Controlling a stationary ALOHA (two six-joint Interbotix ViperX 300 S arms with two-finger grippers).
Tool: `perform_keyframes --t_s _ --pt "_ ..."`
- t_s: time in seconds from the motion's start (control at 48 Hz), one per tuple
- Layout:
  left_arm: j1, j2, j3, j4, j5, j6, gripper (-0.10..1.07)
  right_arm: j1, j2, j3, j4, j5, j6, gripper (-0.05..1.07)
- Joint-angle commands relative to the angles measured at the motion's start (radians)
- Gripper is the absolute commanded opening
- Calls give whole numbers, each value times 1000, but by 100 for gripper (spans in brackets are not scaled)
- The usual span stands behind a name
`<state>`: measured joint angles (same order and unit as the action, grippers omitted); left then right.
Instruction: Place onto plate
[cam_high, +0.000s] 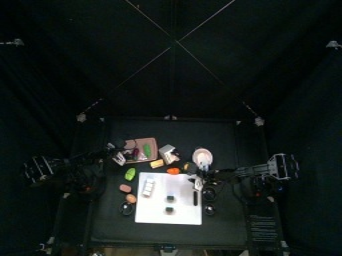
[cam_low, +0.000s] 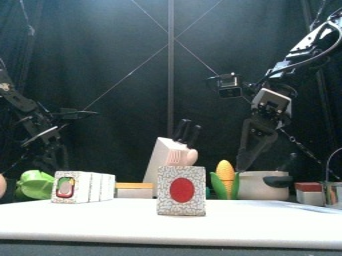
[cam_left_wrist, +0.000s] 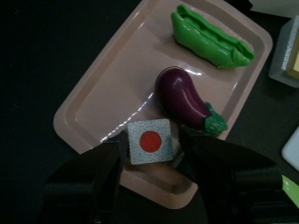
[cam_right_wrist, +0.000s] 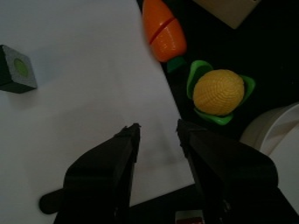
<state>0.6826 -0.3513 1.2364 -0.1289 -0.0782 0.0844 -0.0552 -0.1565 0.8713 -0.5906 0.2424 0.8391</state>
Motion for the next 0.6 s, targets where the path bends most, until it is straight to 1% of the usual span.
perform_keyframes --t_s 0.0,0.25,0.312,0.375,0.438,0.5,0.562,0.583 --pt "-14 -9 -20 2 -12 -2 86 -3 -14 -18 0 -3 -2 78" --pt "-40 -49 -20 0 -18 -2 86 -3 -14 -18 0 -3 0 78" --pt "-55 -69 -21 0 -21 -2 86 -2 -12 -18 0 -3 0 78" --pt "-84 -101 -26 0 -29 -6 86 -3 -12 -20 0 -3 0 78" --pt "-132 -133 -32 -2 -38 -8 86 -2 -12 -18 0 -3 0 78" --pt "-198 -160 -41 -6 -46 -11 86 -3 -12 -18 0 -3 2 78" --pt "-273 -169 -55 -21 -55 -11 86 -2 -12 -20 0 -3 3 78" --pt "-316 -166 -64 -32 -64 -11 86 -2 -12 -20 0 -3 3 78"
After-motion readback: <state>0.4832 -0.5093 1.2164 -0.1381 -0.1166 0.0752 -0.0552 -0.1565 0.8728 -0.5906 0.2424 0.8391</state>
